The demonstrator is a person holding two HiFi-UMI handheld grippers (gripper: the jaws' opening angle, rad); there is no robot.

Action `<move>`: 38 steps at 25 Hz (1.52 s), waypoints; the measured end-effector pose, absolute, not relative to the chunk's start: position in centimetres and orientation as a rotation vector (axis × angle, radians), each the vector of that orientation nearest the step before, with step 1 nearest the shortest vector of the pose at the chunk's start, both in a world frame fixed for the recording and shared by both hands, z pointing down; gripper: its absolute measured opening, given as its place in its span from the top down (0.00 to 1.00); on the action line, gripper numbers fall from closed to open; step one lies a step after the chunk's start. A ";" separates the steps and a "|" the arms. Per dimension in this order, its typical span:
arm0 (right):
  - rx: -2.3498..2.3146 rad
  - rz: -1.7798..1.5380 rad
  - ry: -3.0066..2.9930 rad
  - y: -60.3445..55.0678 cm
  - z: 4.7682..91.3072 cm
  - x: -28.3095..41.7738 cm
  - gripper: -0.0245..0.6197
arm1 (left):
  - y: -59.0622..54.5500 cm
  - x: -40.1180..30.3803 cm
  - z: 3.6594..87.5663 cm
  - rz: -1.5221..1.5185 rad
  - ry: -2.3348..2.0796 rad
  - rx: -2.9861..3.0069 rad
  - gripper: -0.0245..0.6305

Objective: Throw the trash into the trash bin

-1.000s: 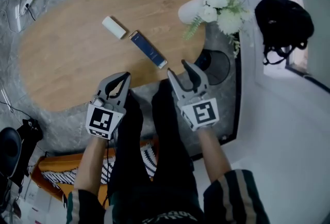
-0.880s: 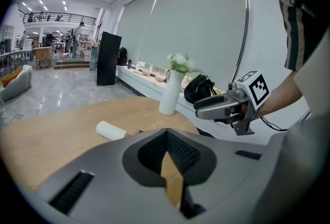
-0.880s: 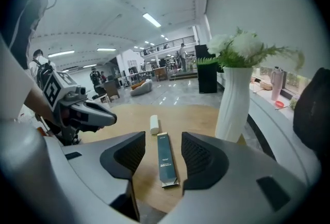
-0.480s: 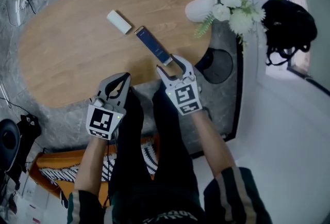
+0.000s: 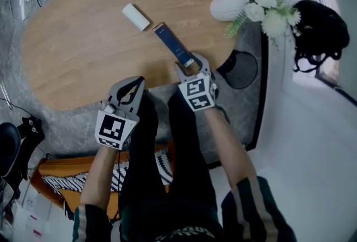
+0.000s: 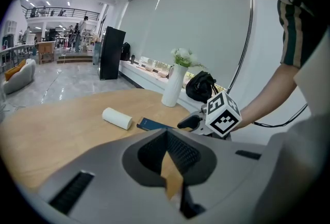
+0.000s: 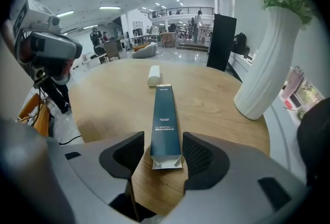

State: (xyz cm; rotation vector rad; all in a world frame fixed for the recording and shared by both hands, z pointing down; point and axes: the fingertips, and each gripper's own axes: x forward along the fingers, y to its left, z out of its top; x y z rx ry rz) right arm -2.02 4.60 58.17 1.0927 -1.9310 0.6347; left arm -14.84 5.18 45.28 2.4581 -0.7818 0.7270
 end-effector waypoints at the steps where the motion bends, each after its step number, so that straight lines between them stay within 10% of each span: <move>1: 1.093 0.635 -1.918 4.5 58.5 -2.0 0.63 | 5.3 -14.9 45.3 0.727 -0.783 2.454 0.96; 38: 1.482 0.799 -1.769 12.6 55.8 11.8 0.71 | 8.1 -3.3 45.8 0.815 -0.482 2.572 0.96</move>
